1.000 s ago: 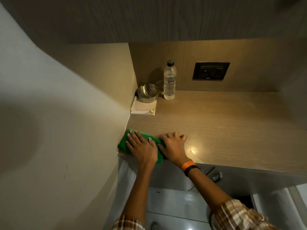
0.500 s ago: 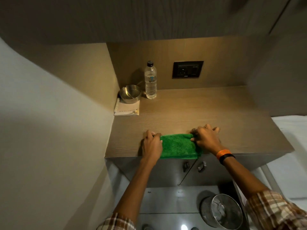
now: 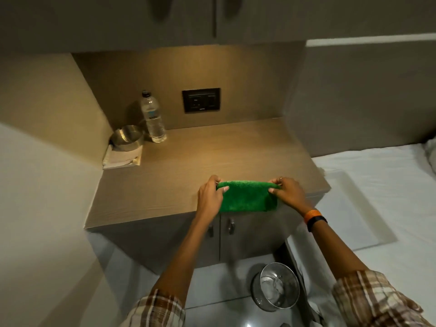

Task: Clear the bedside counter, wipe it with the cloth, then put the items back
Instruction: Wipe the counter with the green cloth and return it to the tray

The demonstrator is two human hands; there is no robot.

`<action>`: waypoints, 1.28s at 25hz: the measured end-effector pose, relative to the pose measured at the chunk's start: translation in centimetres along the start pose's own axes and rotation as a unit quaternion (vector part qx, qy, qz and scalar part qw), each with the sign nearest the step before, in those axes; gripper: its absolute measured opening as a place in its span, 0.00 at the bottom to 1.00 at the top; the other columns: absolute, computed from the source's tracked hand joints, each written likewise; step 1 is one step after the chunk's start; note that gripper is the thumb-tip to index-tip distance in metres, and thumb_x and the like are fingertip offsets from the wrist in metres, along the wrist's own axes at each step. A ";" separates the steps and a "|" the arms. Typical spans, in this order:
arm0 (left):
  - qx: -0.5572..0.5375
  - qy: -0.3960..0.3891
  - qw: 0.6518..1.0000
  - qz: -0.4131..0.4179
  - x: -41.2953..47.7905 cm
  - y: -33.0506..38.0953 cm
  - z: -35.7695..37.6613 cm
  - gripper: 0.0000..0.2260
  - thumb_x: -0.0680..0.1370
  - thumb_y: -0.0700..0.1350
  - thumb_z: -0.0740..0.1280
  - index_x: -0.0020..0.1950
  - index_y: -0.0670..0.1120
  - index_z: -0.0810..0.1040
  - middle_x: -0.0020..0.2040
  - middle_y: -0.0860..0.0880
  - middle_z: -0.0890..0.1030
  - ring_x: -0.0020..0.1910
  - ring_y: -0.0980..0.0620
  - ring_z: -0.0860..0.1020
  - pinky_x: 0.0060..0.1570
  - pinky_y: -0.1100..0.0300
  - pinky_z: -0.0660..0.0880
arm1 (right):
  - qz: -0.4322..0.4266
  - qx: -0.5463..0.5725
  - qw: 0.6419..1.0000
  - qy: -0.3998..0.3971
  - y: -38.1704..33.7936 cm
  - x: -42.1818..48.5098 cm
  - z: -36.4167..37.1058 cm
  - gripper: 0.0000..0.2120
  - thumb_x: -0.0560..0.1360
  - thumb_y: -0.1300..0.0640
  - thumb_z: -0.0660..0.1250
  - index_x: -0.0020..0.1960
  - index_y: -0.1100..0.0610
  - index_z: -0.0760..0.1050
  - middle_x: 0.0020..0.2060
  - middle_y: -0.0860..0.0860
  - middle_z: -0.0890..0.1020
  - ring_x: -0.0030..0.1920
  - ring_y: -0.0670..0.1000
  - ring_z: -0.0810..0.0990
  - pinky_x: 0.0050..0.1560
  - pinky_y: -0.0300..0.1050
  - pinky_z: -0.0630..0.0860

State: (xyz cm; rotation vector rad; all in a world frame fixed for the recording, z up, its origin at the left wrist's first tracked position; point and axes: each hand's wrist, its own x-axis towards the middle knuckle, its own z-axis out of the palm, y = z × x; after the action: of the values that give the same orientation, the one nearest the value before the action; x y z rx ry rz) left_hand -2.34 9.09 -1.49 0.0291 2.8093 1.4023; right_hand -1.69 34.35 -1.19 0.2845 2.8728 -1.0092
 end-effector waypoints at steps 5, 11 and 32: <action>-0.120 0.036 0.992 0.022 -2.1 10.1 12.1 0.15 0.81 0.43 0.69 0.63 0.48 0.66 0.33 0.50 0.68 0.28 0.54 0.65 0.29 0.62 0.63 | 0.065 0.279 0.955 0.083 11.3 -2.0 -7.7 0.11 0.81 0.56 0.65 0.64 0.54 0.75 0.57 0.53 0.82 0.58 0.55 0.80 0.56 0.46 0.73; -0.109 -0.012 0.989 0.103 -3.6 18.0 28.0 0.07 0.81 0.35 0.63 0.55 0.46 0.76 0.45 0.49 0.79 0.34 0.56 0.71 0.36 0.59 0.64 | 0.107 0.277 0.930 0.216 23.2 -2.1 -13.6 0.07 0.81 0.57 0.64 0.57 0.53 0.69 0.41 0.46 0.76 0.39 0.51 0.76 0.42 0.48 0.71; 0.410 -0.287 0.835 0.229 -1.3 5.4 60.1 0.29 0.81 0.53 0.64 0.77 0.42 0.61 0.77 0.35 0.61 0.77 0.35 0.57 0.76 0.36 0.53 | 0.183 -0.261 0.947 0.044 54.5 4.5 -1.0 0.24 0.80 0.46 0.64 0.73 0.55 0.70 0.77 0.62 0.61 0.76 0.66 0.61 0.76 0.66 0.57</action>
State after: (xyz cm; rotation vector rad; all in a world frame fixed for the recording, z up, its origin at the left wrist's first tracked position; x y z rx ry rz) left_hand -0.38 60.30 -33.29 0.9795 2.6636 0.0103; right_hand 4.85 77.32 -34.32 0.7864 2.8642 -0.1665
